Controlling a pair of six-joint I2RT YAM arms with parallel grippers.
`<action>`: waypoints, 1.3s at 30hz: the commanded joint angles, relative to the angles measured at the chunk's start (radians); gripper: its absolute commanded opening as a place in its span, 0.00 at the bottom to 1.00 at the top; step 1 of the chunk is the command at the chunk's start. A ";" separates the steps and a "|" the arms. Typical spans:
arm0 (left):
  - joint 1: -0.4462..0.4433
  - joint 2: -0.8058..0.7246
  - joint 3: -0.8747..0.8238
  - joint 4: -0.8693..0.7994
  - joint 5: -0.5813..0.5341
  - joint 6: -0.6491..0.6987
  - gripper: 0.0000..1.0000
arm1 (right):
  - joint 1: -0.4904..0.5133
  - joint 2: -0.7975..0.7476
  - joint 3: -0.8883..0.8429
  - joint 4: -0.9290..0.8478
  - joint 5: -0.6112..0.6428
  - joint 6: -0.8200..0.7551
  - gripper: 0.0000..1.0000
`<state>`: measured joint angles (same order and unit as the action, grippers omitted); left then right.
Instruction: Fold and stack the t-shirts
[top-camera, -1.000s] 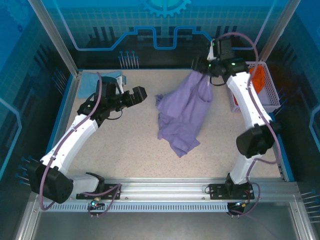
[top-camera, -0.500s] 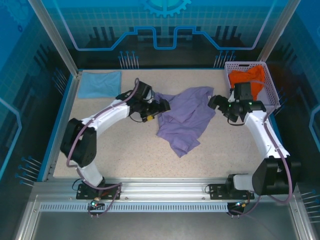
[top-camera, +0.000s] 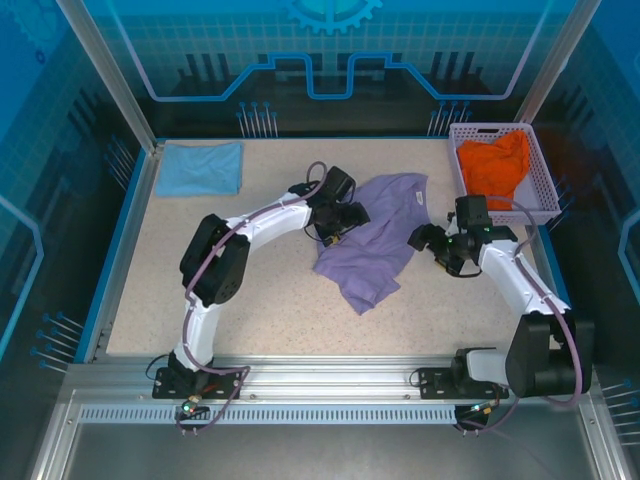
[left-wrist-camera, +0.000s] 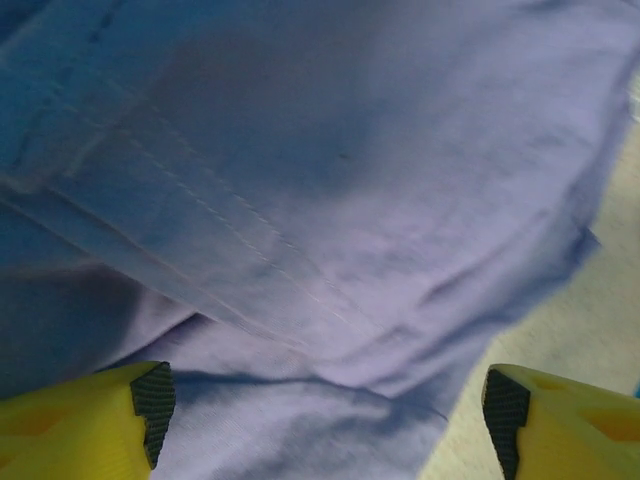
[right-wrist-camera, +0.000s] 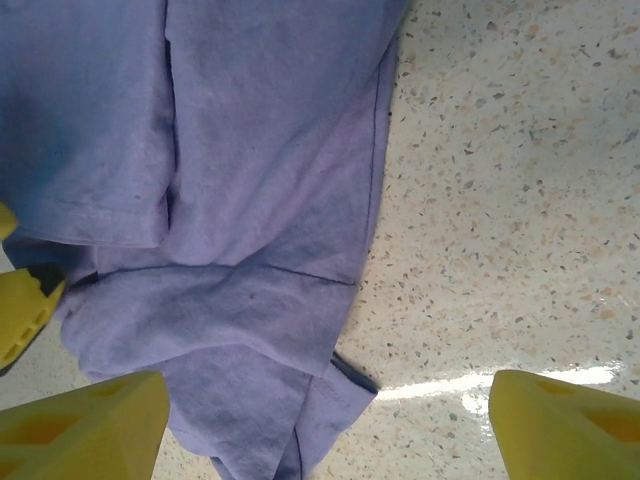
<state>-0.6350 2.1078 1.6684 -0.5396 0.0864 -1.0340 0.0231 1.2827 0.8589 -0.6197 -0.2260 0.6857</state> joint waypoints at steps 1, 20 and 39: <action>-0.048 0.017 0.067 -0.097 -0.174 -0.088 0.84 | -0.007 0.006 -0.023 0.043 -0.044 0.008 0.84; -0.070 0.166 0.223 -0.159 -0.318 -0.127 0.79 | -0.069 0.012 -0.075 0.085 -0.083 0.039 0.87; -0.044 0.028 0.178 -0.041 -0.315 -0.003 0.00 | 0.004 0.040 -0.061 0.035 -0.101 -0.008 0.59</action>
<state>-0.6830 2.2589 1.8637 -0.6270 -0.2138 -1.1053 -0.0017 1.3289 0.7879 -0.5373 -0.3073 0.7029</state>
